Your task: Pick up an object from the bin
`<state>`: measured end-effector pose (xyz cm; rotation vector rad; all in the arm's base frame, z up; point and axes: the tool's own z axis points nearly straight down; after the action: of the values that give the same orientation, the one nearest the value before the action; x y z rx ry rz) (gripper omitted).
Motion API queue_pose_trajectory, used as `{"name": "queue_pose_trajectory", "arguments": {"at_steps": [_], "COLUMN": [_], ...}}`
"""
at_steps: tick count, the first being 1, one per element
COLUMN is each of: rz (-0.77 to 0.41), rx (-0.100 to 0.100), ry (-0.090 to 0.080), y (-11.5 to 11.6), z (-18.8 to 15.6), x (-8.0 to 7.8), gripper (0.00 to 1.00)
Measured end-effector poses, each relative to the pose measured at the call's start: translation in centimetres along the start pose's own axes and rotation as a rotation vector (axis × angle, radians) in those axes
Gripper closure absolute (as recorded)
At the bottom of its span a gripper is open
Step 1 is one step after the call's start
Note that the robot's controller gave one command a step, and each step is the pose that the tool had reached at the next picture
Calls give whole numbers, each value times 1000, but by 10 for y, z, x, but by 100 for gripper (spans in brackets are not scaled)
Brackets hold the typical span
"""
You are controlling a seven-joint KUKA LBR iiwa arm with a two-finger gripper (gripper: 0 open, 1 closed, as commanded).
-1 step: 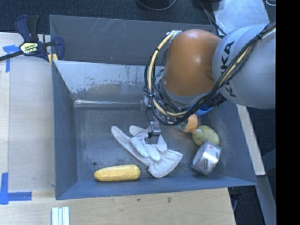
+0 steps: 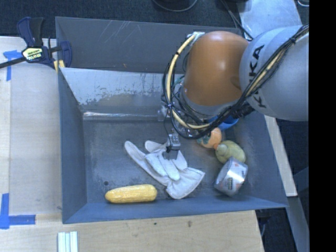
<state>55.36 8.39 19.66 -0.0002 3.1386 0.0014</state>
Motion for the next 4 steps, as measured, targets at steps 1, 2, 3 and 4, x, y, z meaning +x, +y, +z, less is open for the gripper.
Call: {"name": "queue_pose_trajectory", "arguments": {"at_steps": [1, 2, 3, 4], "rz": [62, 228, 358, 358], "rx": [-1, 0, -5, -5], "ry": [-5, -1, -25, -25], "y": [-8, -10, -7, -7], "z": [32, 71, 122, 122], "x": [8, 24, 38, 38], "gripper": [0, 0, 100, 100]}}
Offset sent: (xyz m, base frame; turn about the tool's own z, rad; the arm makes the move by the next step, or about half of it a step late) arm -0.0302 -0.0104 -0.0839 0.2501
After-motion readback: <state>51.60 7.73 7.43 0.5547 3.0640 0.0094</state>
